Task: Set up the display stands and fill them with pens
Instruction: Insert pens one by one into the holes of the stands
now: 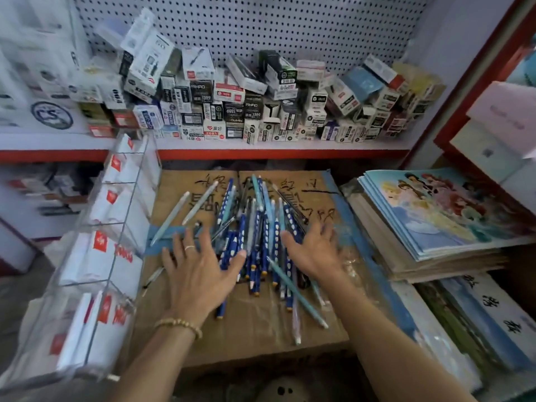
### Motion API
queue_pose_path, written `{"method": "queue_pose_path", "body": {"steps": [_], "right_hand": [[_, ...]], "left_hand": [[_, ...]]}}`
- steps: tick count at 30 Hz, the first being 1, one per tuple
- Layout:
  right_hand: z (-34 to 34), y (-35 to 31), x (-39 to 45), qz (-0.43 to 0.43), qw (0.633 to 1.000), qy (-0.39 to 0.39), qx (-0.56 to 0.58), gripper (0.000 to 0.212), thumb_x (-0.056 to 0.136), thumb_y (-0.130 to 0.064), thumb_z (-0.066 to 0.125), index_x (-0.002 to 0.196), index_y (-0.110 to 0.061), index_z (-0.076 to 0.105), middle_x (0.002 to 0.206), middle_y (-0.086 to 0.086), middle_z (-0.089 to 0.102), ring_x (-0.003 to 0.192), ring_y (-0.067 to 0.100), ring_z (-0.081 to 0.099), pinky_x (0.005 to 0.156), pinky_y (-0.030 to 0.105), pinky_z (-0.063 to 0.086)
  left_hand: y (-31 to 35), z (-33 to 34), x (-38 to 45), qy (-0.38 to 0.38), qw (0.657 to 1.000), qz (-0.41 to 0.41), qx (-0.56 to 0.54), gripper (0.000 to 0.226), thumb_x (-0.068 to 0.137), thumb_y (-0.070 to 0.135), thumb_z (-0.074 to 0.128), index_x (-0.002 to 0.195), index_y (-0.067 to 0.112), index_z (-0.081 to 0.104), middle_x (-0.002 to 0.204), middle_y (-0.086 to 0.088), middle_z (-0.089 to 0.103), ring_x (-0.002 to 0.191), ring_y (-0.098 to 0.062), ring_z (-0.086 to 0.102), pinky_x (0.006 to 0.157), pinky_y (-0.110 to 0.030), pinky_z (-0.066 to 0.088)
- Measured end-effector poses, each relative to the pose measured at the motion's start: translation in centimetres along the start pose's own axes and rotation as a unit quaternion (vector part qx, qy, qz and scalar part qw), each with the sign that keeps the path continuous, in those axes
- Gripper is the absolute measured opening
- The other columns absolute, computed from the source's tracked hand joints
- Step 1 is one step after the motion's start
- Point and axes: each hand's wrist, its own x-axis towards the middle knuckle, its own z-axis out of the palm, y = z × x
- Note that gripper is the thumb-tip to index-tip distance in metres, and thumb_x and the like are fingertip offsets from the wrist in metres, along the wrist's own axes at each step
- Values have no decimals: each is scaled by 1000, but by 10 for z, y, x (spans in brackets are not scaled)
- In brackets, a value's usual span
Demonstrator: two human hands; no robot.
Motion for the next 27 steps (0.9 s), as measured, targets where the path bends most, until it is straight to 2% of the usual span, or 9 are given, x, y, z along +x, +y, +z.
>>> {"method": "queue_pose_path", "body": {"steps": [1, 3, 7, 11, 14, 17, 21, 24, 27], "right_hand": [[6, -5, 1, -28, 999, -4, 19, 96, 93, -69, 43, 158, -13, 1, 166, 15, -8, 153, 35, -3, 121, 59, 4], [12, -12, 2, -76, 995, -10, 64, 97, 91, -66, 49, 158, -14, 2, 166, 13, -5, 153, 34, 3, 122, 55, 12], [14, -17, -1, -109, 991, 6, 76, 107, 84, -67, 60, 157, -12, 4, 165, 13, 5, 151, 34, 13, 120, 51, 24], [15, -7, -12, -70, 993, 76, -61, 113, 76, -84, 50, 155, -11, 15, 159, 14, 26, 146, 35, 22, 114, 55, 25], [15, -1, -15, -73, 994, 76, -42, 106, 79, -86, 40, 154, -14, 22, 156, 14, 31, 144, 35, 23, 113, 56, 24], [12, 6, -18, -79, 995, 62, -12, 111, 74, -90, 34, 155, -17, 18, 158, 13, 28, 146, 34, 19, 115, 58, 21], [18, 21, -33, -111, 990, 21, -79, 124, 68, -94, 36, 158, -17, -2, 166, 7, 10, 151, 29, 7, 120, 55, 10], [17, 26, -33, -121, 987, 75, -72, 109, 79, -83, 43, 157, -15, 9, 159, 8, 27, 146, 28, 21, 119, 49, 22], [14, 24, -27, -140, 980, 121, -66, 80, 91, -67, 49, 148, -14, 31, 139, 8, 46, 129, 26, 41, 107, 41, 38]], "left_hand": [[1, 5, 3, -8, 1000, 7, 14, 99, 83, 83, 18, 157, 17, 8, 165, -12, 6, 152, -31, 4, 121, -51, 7], [7, 11, 4, 1, 999, 36, 16, 95, 86, 80, 23, 157, 18, 8, 165, -9, 7, 151, -29, 9, 120, -48, 13], [11, 9, 5, 39, 997, 69, -15, 77, 94, 60, 45, 153, 17, 22, 158, -9, 28, 143, -29, 29, 112, -43, 30], [12, 0, 12, 11, 996, 45, -78, 75, 95, 42, 59, 152, 10, 24, 146, -15, 44, 138, -31, 37, 108, -40, 39], [12, -7, 17, -12, 993, 30, -113, 68, 93, 37, 64, 147, 7, 35, 139, -15, 50, 133, -30, 43, 102, -38, 43], [9, -8, 24, -21, 992, 20, -121, 52, 94, 33, 64, 134, 4, 48, 128, -16, 55, 121, -30, 53, 95, -37, 47], [7, -10, 26, -20, 994, 21, -109, 30, 98, 20, 57, 121, 1, 55, 118, -18, 57, 108, -31, 57, 84, -35, 47], [11, -13, 24, -16, 995, 38, -87, 25, 97, 11, 57, 120, 2, 55, 113, -16, 57, 99, -30, 60, 77, -31, 45], [7, -16, 23, -21, 996, 39, -83, 36, 97, 8, 56, 131, 2, 49, 120, -17, 55, 101, -33, 62, 81, -36, 50]]}}
